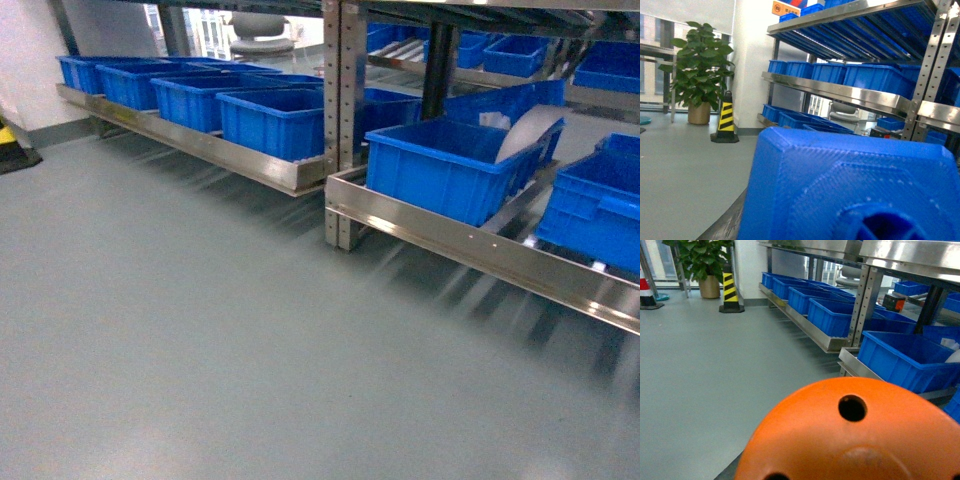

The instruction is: Sort blue parts and orange caps into right shelf containers

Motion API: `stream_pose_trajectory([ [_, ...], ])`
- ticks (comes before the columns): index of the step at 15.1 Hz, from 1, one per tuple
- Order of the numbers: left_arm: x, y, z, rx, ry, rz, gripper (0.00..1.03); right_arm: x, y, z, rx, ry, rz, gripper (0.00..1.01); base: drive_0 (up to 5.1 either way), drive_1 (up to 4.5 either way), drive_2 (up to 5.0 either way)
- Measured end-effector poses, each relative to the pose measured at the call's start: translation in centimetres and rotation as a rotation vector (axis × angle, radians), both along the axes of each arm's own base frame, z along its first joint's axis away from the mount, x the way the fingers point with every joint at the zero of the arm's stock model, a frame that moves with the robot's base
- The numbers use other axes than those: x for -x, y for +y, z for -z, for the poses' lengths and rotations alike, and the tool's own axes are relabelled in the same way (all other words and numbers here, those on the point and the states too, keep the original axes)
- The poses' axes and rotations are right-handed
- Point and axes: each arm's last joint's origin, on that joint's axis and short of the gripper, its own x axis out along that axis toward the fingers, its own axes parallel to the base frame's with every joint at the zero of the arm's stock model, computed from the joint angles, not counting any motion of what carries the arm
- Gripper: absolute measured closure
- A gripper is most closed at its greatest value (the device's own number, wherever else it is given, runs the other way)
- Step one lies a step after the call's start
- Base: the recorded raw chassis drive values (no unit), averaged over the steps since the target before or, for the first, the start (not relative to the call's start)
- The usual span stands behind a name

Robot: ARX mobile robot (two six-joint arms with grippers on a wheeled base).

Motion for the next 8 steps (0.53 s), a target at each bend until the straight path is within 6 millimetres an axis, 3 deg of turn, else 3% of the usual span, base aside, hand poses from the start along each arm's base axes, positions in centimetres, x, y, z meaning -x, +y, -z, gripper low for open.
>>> stream_pose_trajectory([
  [8,0.0,0.0,0.0,0.0,0.0,0.0,0.57,0.0,0.0,0.0,0.0,0.0,0.0,0.59,-1.5,-1.45,-1.5],
])
